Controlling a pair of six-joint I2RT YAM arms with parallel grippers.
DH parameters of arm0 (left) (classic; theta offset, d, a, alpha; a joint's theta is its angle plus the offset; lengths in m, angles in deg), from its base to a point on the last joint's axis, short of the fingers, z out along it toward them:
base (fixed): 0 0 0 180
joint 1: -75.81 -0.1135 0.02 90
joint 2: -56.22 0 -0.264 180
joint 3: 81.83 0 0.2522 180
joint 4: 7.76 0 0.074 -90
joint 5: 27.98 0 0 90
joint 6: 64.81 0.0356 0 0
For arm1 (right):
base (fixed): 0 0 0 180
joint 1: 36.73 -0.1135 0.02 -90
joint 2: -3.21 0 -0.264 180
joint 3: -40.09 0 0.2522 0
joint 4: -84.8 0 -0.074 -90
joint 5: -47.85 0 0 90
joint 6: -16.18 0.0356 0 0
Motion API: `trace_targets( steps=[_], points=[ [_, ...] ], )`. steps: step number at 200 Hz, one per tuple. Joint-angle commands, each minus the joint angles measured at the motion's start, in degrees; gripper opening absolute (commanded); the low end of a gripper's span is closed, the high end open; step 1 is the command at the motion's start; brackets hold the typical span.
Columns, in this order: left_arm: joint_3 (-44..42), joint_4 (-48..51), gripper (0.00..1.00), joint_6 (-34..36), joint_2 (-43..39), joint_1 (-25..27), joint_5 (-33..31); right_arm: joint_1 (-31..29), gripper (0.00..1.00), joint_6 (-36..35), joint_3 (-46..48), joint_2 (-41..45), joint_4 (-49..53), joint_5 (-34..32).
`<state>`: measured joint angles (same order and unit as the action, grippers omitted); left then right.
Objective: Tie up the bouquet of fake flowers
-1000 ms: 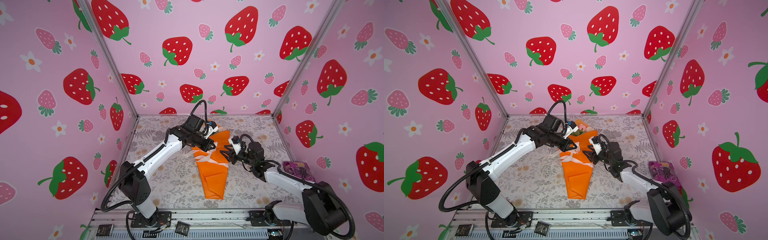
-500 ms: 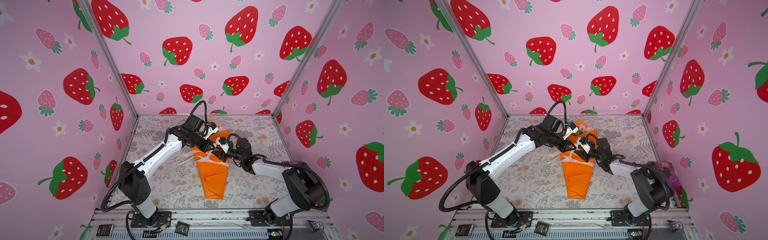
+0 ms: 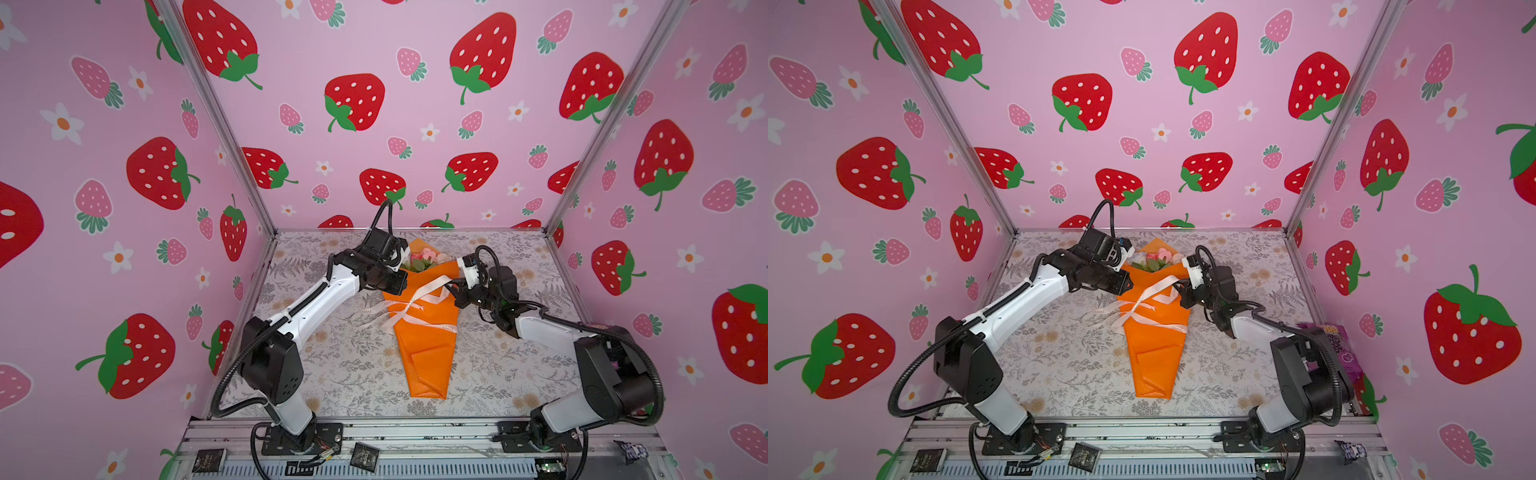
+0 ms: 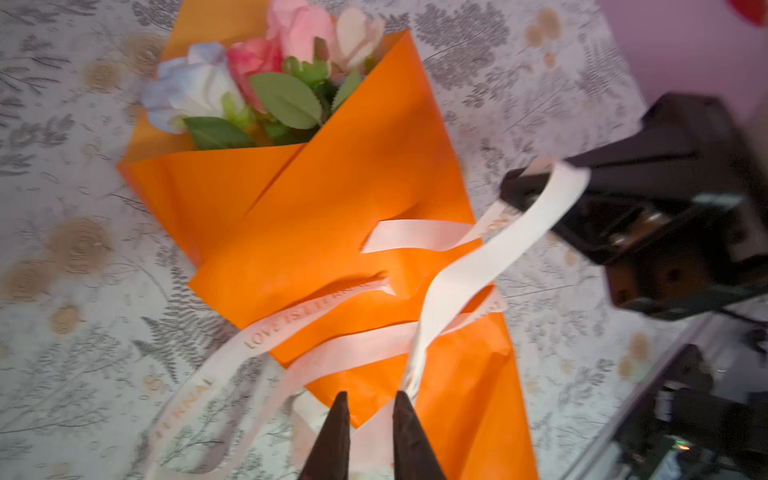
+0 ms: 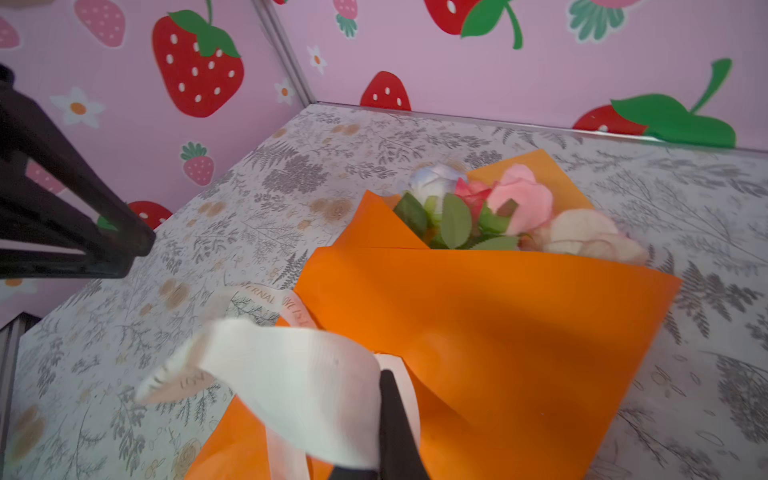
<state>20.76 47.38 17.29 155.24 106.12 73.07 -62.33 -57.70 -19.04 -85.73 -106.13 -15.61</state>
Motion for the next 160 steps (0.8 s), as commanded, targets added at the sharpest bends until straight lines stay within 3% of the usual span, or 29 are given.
trace_targets(
  steps=[1,29,53,67,95,111,124,160],
  points=[
    [3.1,2.92,0.42,-1.29,1.95,0.46,-4.25,0.16,0.0,5.83,-6.94,-5.76,17.24,-0.59],
    [-1.34,-1.12,0.43,0.05,0.61,1.97,0.87,0.82,0.0,7.68,-12.54,-11.13,22.76,-0.08],
    [-2.31,-0.55,0.45,-3.09,2.65,1.8,-4.98,1.21,0.0,6.53,-13.77,-11.89,23.88,-1.56],
    [-2.63,-0.54,0.47,-5.11,4.8,0.44,-4.81,1.31,0.0,6.55,-13.42,-11.61,23.17,-0.97],
    [0.31,1.67,0.49,-3.86,10.05,-0.34,-4.57,1.26,0.0,6.82,-13.08,-11.27,22.86,0.48],
    [1.57,1.32,0.55,-2.22,12.44,-0.38,-3.56,1.26,0.0,7.28,-12.42,-10.77,22.47,0.77],
    [3.56,2.41,0.56,-0.7,14.34,-0.27,-0.58,1.26,0.0,7.85,-11.85,-10.47,21.71,1.67],
    [6.51,3.14,0.57,0.66,17.54,-0.07,-4.9,1.26,0.0,9.21,-10.5,-9.38,20.1,2.99]
  ],
)
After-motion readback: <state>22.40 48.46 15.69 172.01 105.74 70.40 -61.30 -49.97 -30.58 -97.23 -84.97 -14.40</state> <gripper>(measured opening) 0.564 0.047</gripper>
